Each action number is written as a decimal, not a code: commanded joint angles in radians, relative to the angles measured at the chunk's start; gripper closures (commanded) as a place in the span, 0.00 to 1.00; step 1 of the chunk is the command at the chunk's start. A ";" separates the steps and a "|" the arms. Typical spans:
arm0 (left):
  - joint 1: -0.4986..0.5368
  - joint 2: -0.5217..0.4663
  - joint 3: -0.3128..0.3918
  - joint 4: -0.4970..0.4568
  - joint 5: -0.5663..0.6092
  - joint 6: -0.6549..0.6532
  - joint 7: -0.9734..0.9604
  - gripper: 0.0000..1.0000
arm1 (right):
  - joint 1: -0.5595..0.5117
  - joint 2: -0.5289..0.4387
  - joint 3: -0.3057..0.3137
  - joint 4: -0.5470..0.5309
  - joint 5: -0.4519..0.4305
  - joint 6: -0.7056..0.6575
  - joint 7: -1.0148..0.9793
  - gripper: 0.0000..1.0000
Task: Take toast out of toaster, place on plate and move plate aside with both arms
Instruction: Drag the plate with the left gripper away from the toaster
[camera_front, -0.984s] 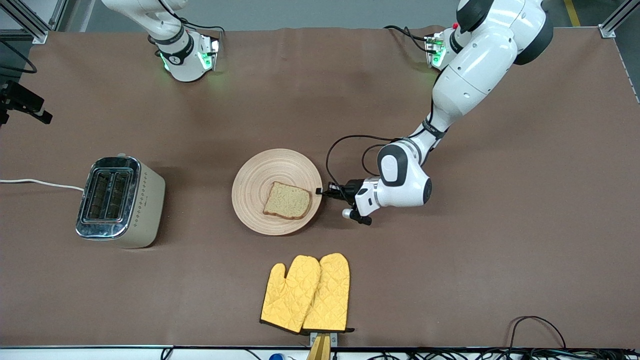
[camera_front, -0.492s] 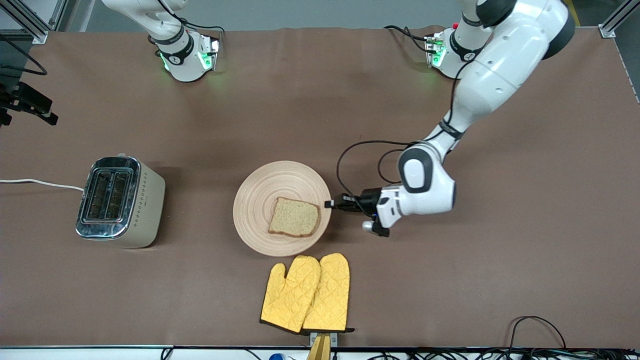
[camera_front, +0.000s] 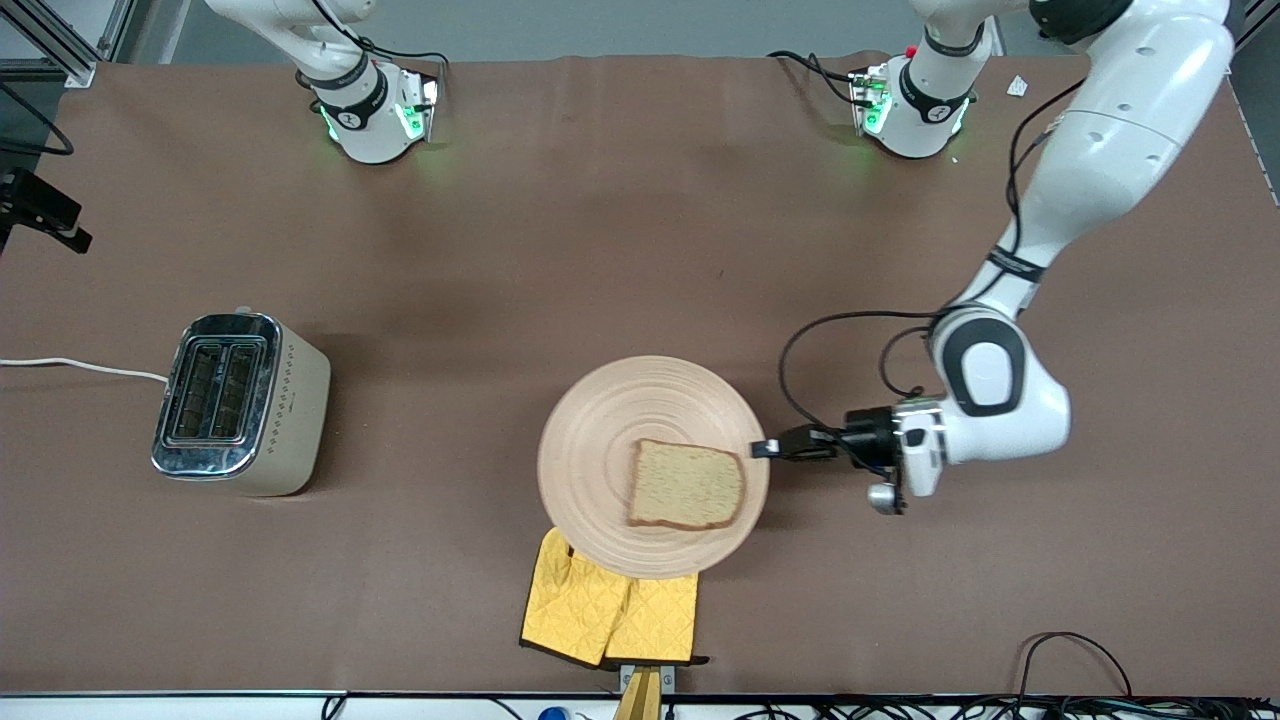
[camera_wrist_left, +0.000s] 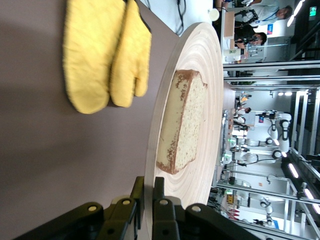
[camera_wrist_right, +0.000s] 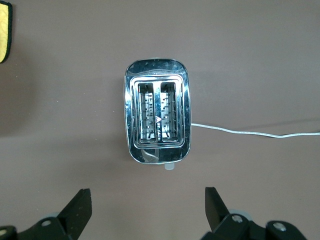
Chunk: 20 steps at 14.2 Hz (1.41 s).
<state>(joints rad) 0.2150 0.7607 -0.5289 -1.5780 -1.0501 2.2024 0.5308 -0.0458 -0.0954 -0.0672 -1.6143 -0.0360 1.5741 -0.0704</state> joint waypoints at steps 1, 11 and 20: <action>0.099 -0.011 -0.017 -0.007 0.045 -0.040 0.014 1.00 | -0.017 -0.003 0.021 -0.006 0.011 -0.002 -0.002 0.00; 0.513 0.083 -0.006 0.026 0.297 -0.317 0.095 1.00 | -0.005 -0.003 0.027 -0.006 0.011 0.000 -0.003 0.00; 0.589 0.187 0.063 0.119 0.527 -0.468 0.092 1.00 | -0.005 -0.004 0.026 -0.006 0.011 -0.005 -0.003 0.00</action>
<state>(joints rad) 0.8087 0.9471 -0.4689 -1.4934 -0.5299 1.7838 0.6245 -0.0452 -0.0950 -0.0458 -1.6154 -0.0336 1.5719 -0.0704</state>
